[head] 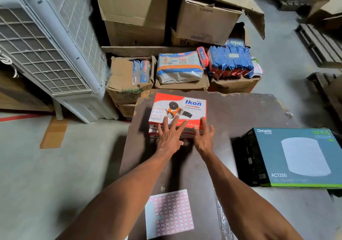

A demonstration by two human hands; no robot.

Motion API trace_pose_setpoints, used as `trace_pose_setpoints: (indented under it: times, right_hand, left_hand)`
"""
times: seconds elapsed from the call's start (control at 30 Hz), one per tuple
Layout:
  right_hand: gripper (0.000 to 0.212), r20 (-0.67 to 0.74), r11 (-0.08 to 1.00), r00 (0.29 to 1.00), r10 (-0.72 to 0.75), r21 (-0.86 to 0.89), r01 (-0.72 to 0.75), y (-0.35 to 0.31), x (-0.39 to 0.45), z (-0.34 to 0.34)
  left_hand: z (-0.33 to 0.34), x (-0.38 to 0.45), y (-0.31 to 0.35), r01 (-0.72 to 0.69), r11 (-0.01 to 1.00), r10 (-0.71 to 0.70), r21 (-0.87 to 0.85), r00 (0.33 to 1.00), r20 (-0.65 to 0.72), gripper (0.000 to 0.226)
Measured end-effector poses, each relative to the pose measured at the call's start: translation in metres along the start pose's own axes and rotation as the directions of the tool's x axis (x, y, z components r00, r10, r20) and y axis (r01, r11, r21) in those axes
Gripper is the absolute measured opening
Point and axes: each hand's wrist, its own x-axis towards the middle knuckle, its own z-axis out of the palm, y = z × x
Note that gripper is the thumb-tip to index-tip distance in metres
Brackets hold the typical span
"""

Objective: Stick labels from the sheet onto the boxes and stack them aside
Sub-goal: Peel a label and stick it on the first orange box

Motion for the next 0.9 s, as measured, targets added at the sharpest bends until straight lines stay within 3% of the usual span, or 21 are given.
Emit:
trace_pose_setpoints:
  times: [0.23,0.43,0.57,0.63,0.77,0.9]
  right_hand:
    - [0.056,-0.076,0.975,0.997,0.029,0.22,-0.012,-0.002,0.001,0.003]
    - [0.058,-0.062,0.918,0.994,0.086,0.394,-0.055,-0.01,-0.005,0.001]
    - [0.056,-0.104,0.909,0.992,0.071,0.416,-0.021,-0.019,-0.022,-0.002]
    - [0.053,-0.141,0.9,0.986,0.088,0.435,-0.018,-0.027,-0.034,0.001]
    - [0.047,-0.299,0.928,0.95,0.095,0.371,0.024,-0.038,-0.061,0.004]
    - [0.046,-0.341,0.953,0.94,-0.021,0.277,0.122,-0.056,-0.088,0.0]
  left_hand:
    - [0.004,-0.002,0.0,-0.004,1.0,0.004,-0.011,1.0,-0.011,0.098]
    - [0.003,-0.011,0.001,0.029,1.0,-0.028,0.013,0.997,-0.066,0.097]
    - [0.007,-0.022,0.011,0.004,0.991,0.027,0.134,0.974,-0.226,0.101]
    - [0.012,-0.027,0.018,-0.044,0.992,0.077,0.115,0.95,-0.302,0.098]
    - [0.02,-0.045,0.027,-0.089,0.992,0.121,0.092,0.884,-0.452,0.066]
    - [0.016,-0.056,0.032,-0.041,0.996,0.071,0.075,0.885,-0.46,0.06]
